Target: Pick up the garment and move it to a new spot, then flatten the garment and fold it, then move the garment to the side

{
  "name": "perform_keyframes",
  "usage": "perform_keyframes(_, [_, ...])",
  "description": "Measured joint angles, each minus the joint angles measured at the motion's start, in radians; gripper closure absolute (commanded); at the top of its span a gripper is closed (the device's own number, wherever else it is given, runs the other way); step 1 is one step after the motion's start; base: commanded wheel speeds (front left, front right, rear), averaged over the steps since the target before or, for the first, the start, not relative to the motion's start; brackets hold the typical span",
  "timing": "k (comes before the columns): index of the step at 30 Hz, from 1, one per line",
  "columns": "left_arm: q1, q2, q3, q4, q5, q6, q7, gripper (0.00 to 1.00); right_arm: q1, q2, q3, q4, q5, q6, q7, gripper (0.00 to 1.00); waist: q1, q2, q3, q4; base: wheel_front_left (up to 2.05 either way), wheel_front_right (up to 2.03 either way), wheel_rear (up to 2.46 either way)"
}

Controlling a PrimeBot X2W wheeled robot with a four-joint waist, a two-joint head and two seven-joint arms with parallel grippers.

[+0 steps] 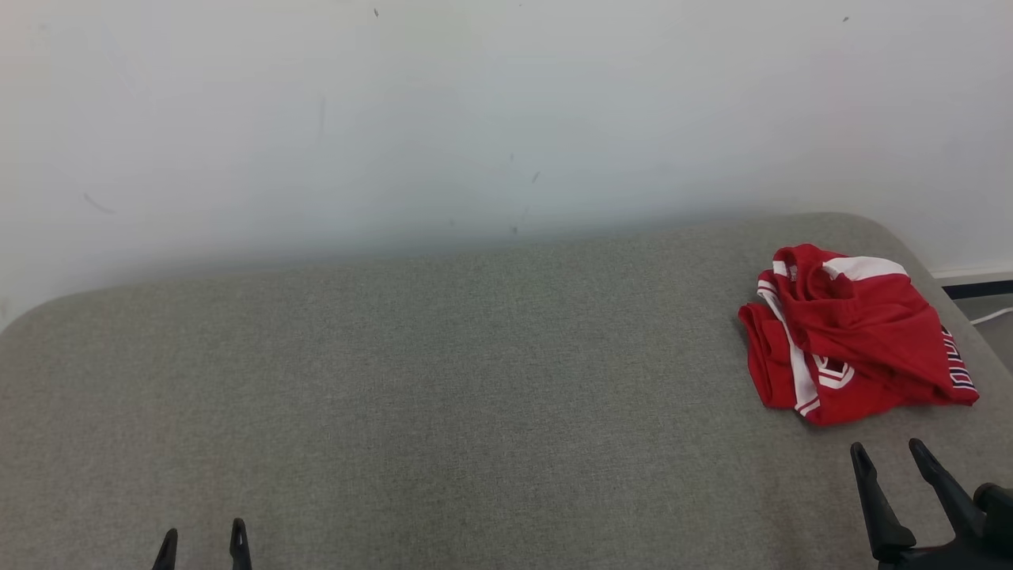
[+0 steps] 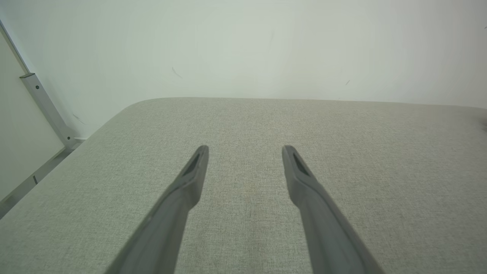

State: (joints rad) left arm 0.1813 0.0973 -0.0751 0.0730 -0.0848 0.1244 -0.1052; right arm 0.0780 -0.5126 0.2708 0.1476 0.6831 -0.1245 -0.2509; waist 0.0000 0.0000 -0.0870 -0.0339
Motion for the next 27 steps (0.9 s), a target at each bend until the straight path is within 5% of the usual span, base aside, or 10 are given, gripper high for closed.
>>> perform_keyframes(19, [0.001, -0.002, 0.003, -0.033, 0.023, 0.0, 0.04, 0.0, 0.027, 0.039, -0.046, -0.026, -0.058, 0.0, 0.013, 0.0, 0.0, 0.0, 0.0, 0.02, 0.0, 0.0, 0.0])
perform_keyframes(20, [0.001, -0.002, 0.001, -0.035, 0.024, 0.0, 0.043, 1.0, 0.03, 0.04, -0.048, -0.027, -0.062, 0.0, 0.014, 1.0, 0.0, 0.0, 0.0, 0.021, 0.0, 0.0, 0.0])
perform_keyframes(27, [0.019, -0.02, -0.006, 0.031, 0.017, -0.002, 0.044, 1.0, 0.077, 0.108, -0.018, 0.024, -0.059, 0.002, 0.015, 1.0, 0.0, 0.0, 0.001, 0.021, 0.0, 0.0, 0.0])
